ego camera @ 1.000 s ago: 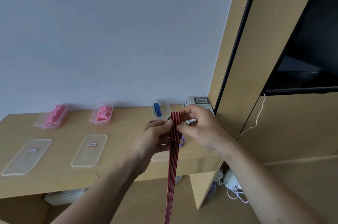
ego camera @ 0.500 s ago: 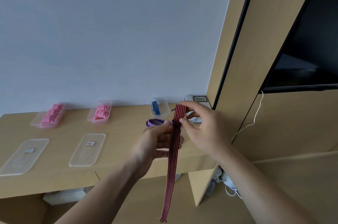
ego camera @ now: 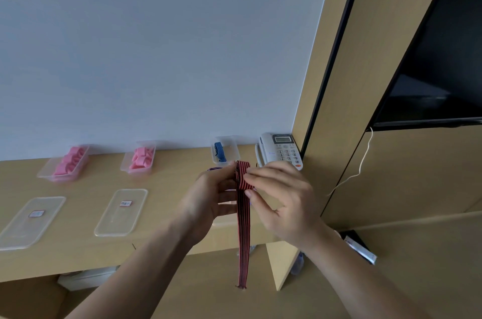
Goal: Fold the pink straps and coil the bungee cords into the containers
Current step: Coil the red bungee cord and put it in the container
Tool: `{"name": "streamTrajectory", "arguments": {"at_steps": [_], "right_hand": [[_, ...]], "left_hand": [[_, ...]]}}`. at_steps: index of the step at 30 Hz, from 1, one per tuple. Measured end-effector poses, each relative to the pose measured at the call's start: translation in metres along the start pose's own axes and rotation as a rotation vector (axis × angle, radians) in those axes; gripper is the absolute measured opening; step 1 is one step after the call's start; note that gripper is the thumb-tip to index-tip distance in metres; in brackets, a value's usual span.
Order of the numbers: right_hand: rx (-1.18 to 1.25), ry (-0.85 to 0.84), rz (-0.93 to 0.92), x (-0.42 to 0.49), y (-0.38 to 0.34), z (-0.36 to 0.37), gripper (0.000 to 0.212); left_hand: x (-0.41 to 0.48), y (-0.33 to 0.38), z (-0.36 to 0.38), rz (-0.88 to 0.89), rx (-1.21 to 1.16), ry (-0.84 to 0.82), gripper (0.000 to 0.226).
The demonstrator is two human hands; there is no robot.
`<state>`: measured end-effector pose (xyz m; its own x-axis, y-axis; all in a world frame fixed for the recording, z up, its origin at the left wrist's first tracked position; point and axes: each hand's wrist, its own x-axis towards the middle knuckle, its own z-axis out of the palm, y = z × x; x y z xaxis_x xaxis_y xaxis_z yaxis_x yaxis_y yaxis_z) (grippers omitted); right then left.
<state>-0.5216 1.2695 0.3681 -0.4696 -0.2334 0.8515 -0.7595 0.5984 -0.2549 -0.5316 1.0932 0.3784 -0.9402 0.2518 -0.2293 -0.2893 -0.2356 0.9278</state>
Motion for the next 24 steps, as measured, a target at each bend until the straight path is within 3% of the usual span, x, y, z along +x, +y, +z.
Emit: {"name": "streamTrajectory", "arguments": {"at_steps": [12, 16, 19, 21, 24], "right_hand": [[-0.057, -0.096, -0.003, -0.005, -0.003, -0.001, 0.018], [0.028, -0.027, 0.179, 0.010, -0.005, -0.004, 0.034], [0.121, -0.241, 0.480, 0.025, 0.000, -0.008, 0.048], [0.206, -0.402, 0.571, 0.031, 0.006, -0.010, 0.038], [0.289, -0.416, 0.643, 0.036, 0.007, -0.013, 0.029]], "left_hand": [[0.003, -0.002, -0.005, 0.107, 0.100, -0.012, 0.024], [0.000, -0.001, -0.001, 0.152, 0.116, -0.013, 0.025], [-0.003, 0.001, 0.002, 0.185, 0.114, -0.033, 0.024], [-0.004, 0.001, 0.003, 0.200, 0.112, -0.035, 0.023], [-0.005, -0.001, 0.003, 0.197, 0.094, -0.055, 0.024]]}}
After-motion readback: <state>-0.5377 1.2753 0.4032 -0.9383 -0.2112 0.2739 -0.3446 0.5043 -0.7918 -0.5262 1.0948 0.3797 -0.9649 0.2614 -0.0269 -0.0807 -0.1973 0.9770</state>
